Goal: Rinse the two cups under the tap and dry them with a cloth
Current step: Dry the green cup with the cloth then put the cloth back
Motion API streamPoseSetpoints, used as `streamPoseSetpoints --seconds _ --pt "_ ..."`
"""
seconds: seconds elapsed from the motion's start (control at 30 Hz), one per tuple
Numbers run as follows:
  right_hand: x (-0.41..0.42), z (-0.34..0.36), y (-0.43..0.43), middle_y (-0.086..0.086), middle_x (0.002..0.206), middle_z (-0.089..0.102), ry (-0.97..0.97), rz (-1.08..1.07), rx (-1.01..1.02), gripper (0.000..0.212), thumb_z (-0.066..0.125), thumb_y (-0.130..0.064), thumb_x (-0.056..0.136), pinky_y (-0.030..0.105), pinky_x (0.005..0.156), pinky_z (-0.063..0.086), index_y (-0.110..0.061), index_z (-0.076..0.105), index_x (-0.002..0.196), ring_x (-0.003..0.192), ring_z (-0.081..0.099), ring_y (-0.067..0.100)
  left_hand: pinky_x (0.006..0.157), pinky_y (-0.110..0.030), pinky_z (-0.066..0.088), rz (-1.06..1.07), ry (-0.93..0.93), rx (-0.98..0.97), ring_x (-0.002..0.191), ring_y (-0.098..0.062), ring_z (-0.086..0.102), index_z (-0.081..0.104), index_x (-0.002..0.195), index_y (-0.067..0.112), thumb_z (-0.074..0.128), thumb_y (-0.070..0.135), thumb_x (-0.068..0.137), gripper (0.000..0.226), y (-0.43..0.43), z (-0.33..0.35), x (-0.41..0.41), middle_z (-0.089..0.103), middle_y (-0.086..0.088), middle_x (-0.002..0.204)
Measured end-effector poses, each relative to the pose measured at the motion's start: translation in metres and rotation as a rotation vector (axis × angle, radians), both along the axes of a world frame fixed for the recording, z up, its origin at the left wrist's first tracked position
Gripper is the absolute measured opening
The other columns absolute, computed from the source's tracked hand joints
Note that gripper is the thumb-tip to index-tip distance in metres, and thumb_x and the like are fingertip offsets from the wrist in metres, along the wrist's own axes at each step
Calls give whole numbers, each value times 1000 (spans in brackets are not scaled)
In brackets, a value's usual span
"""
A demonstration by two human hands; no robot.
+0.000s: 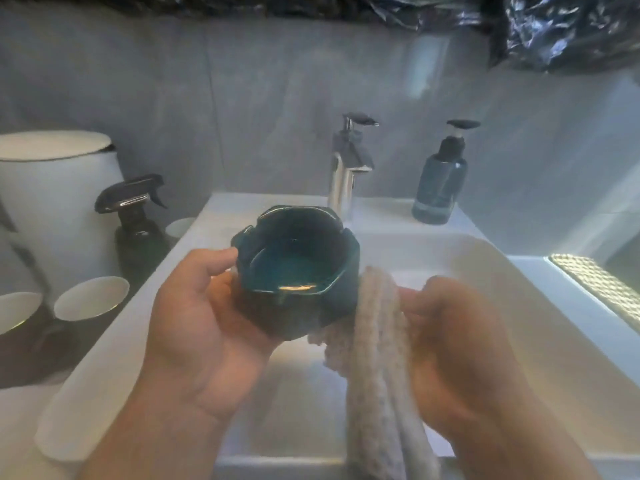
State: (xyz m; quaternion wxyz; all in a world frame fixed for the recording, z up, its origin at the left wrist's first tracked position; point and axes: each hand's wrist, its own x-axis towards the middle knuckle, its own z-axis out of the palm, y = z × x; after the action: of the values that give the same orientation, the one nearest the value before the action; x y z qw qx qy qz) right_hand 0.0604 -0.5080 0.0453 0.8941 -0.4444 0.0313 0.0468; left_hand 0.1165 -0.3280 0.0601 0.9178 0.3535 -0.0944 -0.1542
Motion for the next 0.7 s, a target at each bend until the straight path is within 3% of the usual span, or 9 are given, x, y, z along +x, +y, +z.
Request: streamPoseSetpoints --seconds 0.13,0.2,0.27,0.33,0.4,0.47,0.53,0.6,0.7 --pt "8 -3 0 35 115 66 146 -112 -111 35 40 1 88 65 101 46 10 64 112 107 63 53 58 -42 61 83 124 -29 75 -28 75 71 91 10 48 21 67 35 17 9 5 75 -11 89" --pt "10 9 5 29 107 71 206 -175 -357 30 45 2 93 60 91 55 2 70 110 102 68 48 63 -49 62 115 164 11 76 -29 76 75 86 10 49 21 65 35 26 23 7 76 -12 89" --pt "12 29 12 11 93 78 220 -224 -656 26 51 -9 97 43 78 62 -11 77 100 87 75 28 81 -69 55 148 203 100 83 -34 74 79 75 11 55 23 59 31 34 37 11 76 -12 90" --pt "23 50 18 -1 79 77 235 -301 -868 23 57 -18 94 22 56 56 -17 79 87 66 71 14 98 -79 37 173 247 192 94 -38 68 79 71 13 56 26 59 29 44 50 16 75 -12 92" --pt "41 65 25 2 75 75 263 -332 -928 21 59 -22 91 17 46 46 -16 77 82 61 65 17 103 -74 34 177 310 211 100 -39 64 80 78 13 63 29 53 34 51 59 22 74 -13 94" --pt "62 77 35 5 83 75 295 -335 -886 20 58 -24 92 23 51 52 -17 76 88 72 68 21 95 -59 42 191 363 204 96 -37 63 81 78 14 68 30 46 38 57 66 28 74 -12 89" --pt "88 87 47 7 89 74 308 -349 -777 20 55 -24 96 32 68 59 -18 73 88 82 70 23 86 -50 43 199 398 227 84 -33 66 80 71 14 60 26 63 25 63 72 36 74 -9 80" --pt "117 91 60 12 93 72 334 -327 -585 22 49 -22 101 36 75 57 -15 68 93 89 70 28 77 -43 42 210 403 276 68 -25 69 80 64 15 47 19 80 37 68 77 44 74 -6 71" --pt "171 88 70 16 109 70 331 -265 -264 25 40 -21 107 37 79 56 -12 63 107 100 69 28 72 -39 41 219 411 272 65 -24 68 79 61 15 48 22 69 33 76 83 58 74 -6 70"
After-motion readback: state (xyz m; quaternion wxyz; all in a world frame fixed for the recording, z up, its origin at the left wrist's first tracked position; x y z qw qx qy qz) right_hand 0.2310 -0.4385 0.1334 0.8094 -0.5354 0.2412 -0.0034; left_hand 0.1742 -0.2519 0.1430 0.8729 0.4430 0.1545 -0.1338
